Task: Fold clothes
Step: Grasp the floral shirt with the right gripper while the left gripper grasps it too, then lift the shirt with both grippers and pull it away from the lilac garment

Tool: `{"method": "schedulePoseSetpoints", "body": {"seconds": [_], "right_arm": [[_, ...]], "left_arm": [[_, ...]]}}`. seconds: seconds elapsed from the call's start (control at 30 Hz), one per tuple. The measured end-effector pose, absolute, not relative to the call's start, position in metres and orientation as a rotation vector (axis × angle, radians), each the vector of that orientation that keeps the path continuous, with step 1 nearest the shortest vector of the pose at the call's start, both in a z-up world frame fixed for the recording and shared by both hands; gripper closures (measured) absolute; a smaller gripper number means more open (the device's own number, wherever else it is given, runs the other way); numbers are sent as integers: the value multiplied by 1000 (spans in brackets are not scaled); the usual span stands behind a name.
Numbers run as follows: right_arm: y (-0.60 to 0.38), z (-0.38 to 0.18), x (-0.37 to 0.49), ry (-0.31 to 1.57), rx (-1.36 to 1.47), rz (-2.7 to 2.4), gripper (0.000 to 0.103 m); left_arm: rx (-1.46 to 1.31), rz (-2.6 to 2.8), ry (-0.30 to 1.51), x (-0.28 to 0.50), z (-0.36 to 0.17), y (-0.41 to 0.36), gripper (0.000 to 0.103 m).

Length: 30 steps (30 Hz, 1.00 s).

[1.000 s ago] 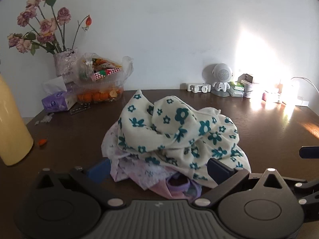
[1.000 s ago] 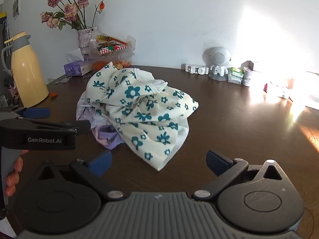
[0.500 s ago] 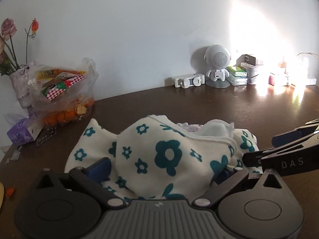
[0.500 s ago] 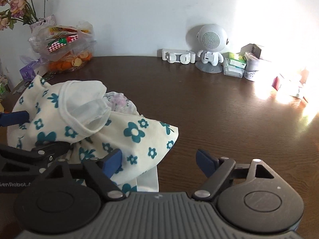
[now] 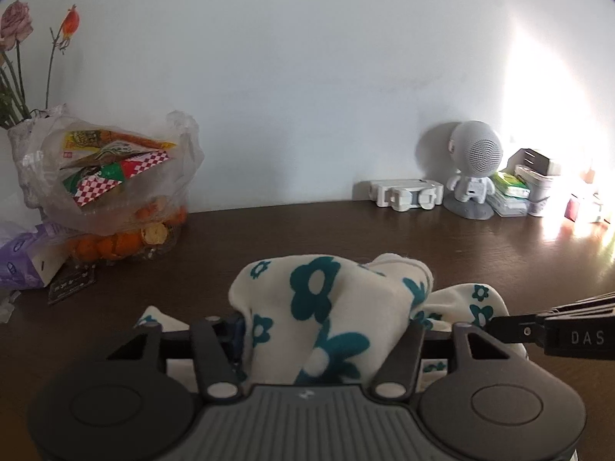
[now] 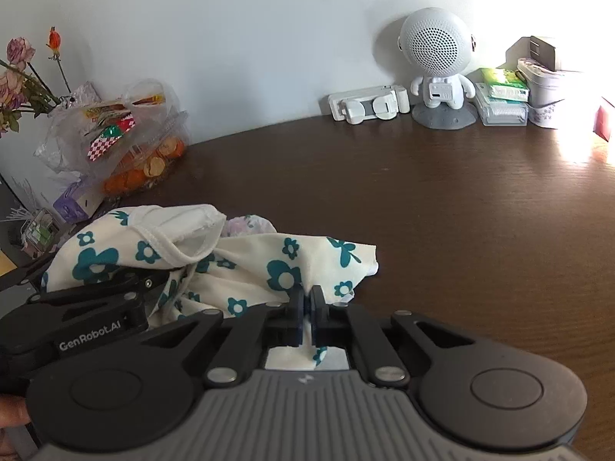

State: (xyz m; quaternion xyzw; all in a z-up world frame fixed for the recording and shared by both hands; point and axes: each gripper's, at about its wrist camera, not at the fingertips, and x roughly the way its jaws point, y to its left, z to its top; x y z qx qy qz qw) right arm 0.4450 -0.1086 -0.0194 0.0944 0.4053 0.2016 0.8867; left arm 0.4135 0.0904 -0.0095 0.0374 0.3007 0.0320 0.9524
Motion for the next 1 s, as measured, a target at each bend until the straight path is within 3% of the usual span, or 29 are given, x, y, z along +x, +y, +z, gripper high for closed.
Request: {"method": "schedulePoseSetpoints", "body": {"seconds": [0.13,0.4,0.7,0.87,1.0], "right_arm": [[-89,-10,453,793,150,429,101],[-83,64,435,611,123,486,102],[-143,175,359,381,101,423,102],[-214,211,275,301,52,385,102],[-249,175,204,421,-49,379,102]], "left_arm": [[54,57,578,406,13,105,74],[22,7,451,365,87,122,80],[-92,-95,295,263,173,138,81],[-101,-234,349,198,149,132,81],[-103,-314,533,157,81,123,82]]}}
